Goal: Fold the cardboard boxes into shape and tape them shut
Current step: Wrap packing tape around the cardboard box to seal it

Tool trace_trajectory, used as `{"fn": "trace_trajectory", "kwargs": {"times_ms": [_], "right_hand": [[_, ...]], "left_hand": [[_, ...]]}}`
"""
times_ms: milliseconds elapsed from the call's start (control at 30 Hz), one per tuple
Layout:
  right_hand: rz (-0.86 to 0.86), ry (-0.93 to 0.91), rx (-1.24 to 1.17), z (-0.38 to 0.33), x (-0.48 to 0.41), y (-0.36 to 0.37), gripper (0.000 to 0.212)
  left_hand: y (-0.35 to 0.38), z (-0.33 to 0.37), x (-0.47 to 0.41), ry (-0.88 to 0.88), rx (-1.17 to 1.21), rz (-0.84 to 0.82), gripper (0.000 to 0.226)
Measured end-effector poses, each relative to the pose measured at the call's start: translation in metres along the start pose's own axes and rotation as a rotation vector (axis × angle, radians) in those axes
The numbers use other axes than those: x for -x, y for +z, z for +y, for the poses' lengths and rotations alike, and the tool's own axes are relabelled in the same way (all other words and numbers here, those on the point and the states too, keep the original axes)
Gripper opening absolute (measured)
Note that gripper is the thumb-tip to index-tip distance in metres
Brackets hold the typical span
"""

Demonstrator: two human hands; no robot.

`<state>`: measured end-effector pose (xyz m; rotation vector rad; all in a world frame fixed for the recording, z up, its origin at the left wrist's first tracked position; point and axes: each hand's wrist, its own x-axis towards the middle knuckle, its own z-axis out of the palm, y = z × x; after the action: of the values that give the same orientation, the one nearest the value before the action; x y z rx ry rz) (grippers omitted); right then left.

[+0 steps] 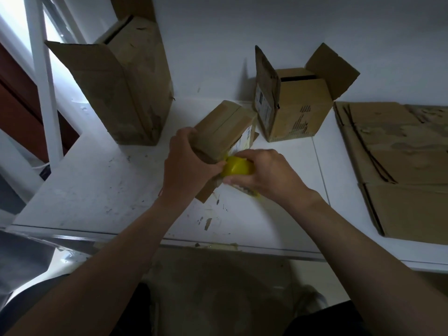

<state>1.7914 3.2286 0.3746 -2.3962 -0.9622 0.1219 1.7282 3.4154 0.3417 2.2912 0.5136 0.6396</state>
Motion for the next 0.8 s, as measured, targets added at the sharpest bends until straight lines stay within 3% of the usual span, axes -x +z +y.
{"fn": "trace_trajectory", "kwargs": {"times_ms": [133,200,367,500,667,733,800], "right_hand": [[0.221,-0.119,-0.037,-0.009,-0.004,-0.027,0.060],[0.253,-0.199,0.002,-0.014,-0.004,-0.041,0.070],[0.098,-0.280,0.135,-0.027,0.003,-0.063,0.120],[0.017,-0.334,0.250,-0.036,0.012,-0.068,0.119],[0.164,-0.308,0.393,-0.047,0.016,-0.063,0.100],[0.249,-0.232,0.389,-0.046,0.019,-0.061,0.099],[0.355,-0.165,0.334,-0.046,0.019,-0.059,0.094]], "left_hand": [[-0.013,0.008,-0.006,0.088,0.077,0.048,0.094],[-0.021,0.015,-0.007,0.174,0.065,0.032,0.097],[-0.048,0.036,0.002,0.444,0.072,-0.104,0.100],[-0.064,0.042,0.009,0.566,0.052,-0.169,0.102],[-0.082,0.036,0.007,0.450,0.193,-0.317,0.112],[-0.092,0.025,0.002,0.312,0.174,-0.309,0.094],[-0.099,0.005,-0.001,0.150,0.025,-0.245,0.055]]}}
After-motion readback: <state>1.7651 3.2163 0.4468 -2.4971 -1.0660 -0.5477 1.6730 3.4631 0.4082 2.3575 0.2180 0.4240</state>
